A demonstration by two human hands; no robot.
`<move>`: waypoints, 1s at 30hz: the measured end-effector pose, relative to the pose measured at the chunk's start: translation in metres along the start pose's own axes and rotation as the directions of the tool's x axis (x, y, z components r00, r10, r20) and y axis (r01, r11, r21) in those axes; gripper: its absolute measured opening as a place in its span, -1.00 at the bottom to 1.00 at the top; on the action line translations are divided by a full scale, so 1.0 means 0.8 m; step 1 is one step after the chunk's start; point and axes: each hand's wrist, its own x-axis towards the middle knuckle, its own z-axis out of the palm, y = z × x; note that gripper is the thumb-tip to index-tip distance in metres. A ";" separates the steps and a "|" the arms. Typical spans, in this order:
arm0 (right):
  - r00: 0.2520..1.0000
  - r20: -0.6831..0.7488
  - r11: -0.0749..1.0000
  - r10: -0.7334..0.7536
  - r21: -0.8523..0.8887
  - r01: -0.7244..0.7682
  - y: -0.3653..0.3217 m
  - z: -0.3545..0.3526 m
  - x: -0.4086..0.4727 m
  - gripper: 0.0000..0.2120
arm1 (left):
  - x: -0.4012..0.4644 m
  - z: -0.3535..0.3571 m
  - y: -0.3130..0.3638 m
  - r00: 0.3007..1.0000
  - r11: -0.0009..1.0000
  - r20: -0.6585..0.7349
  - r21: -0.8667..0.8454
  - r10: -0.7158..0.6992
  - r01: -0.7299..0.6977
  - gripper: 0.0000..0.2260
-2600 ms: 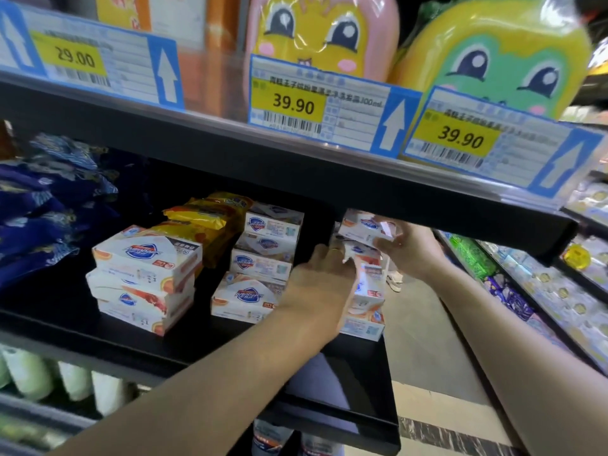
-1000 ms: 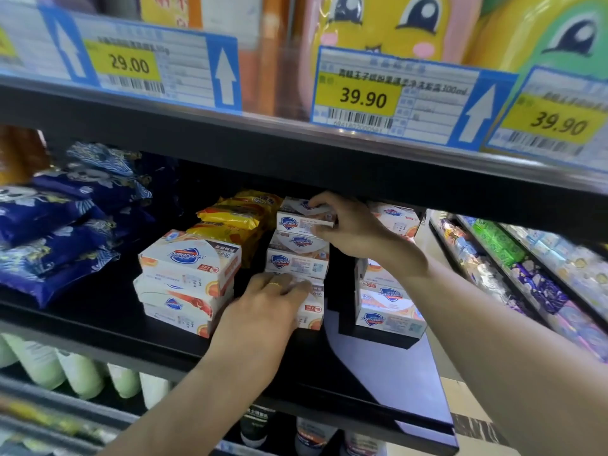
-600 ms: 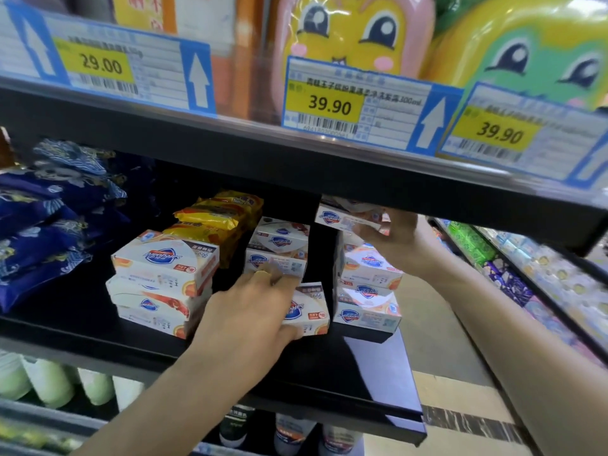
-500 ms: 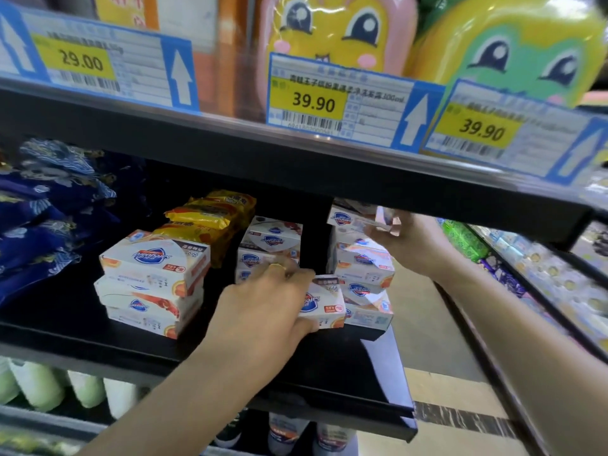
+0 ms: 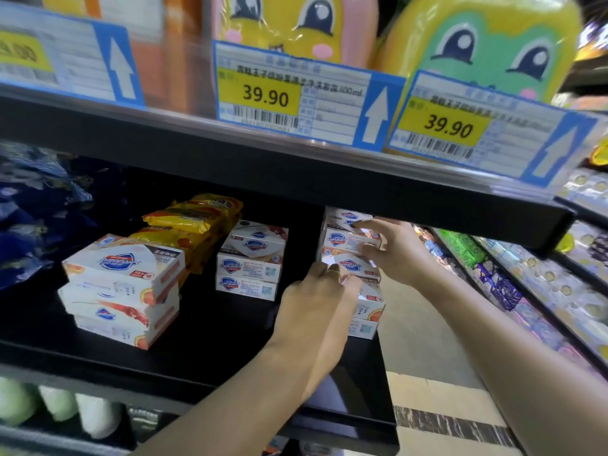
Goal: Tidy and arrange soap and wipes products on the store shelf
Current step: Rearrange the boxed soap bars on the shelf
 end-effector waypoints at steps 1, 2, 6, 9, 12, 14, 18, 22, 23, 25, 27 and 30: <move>1.000 0.009 1.000 0.018 -0.012 -0.018 -0.001 0.000 0.002 -0.72 | 0.001 0.002 -0.001 1.000 1.000 -0.018 -0.005 0.004 -0.004 -0.68; 0.999 0.022 0.999 0.031 -0.008 -0.031 -0.003 0.000 0.003 -0.72 | 0.001 0.003 -0.001 0.999 1.000 -0.032 -0.009 0.006 -0.007 -0.69; 0.998 0.044 0.999 0.040 0.005 -0.040 -0.005 0.000 0.004 -0.73 | 0.002 0.008 -0.002 0.996 0.999 -0.087 -0.053 -0.005 0.000 -0.68; 1.000 0.019 1.000 0.005 -0.019 -0.005 -0.004 0.003 0.004 -0.72 | -0.001 0.007 -0.001 0.995 0.998 -0.100 -0.070 -0.014 0.007 -0.67; 1.000 -0.019 0.998 -0.023 -0.063 0.022 -0.007 0.004 0.003 -0.70 | -0.003 0.005 -0.001 0.995 0.997 -0.099 -0.075 -0.015 0.008 -0.68; 0.998 -0.051 0.995 -0.041 -0.091 0.036 -0.012 0.003 -0.001 -0.69 | -0.006 0.001 -0.001 0.994 0.996 -0.109 -0.085 -0.010 0.001 -0.67; 0.987 -0.132 0.990 -0.089 -0.124 0.072 -0.032 0.001 -0.011 -0.67 | -0.020 -0.023 -0.006 0.992 0.999 -0.126 -0.039 0.010 -0.015 -0.66; 0.948 -0.183 0.965 -0.260 -0.085 0.248 -0.066 0.005 -0.021 -0.75 | -0.031 -0.066 -0.026 0.995 1.000 -0.095 -0.011 0.004 -0.005 -0.66; 0.936 -0.171 0.952 -0.307 -0.039 0.305 -0.076 0.008 -0.023 -0.78 | -0.035 -0.078 -0.035 0.996 1.000 -0.089 -0.004 -0.014 0.014 -0.67; 0.926 -0.097 0.931 -0.364 -0.004 0.366 -0.093 0.016 -0.024 -0.74 | -0.046 -0.098 -0.055 0.994 0.998 -0.099 0.037 -0.050 0.054 -0.68; 0.920 -0.016 0.919 -0.392 -0.062 0.390 -0.110 0.026 -0.022 -0.64 | -0.062 -0.112 -0.078 0.987 0.994 -0.136 0.059 -0.086 0.095 -0.67; 0.917 0.061 0.912 -0.395 -0.098 0.399 -0.130 0.041 -0.020 -0.55 | -0.084 -0.129 -0.115 0.974 0.988 -0.197 0.086 -0.111 0.130 -0.69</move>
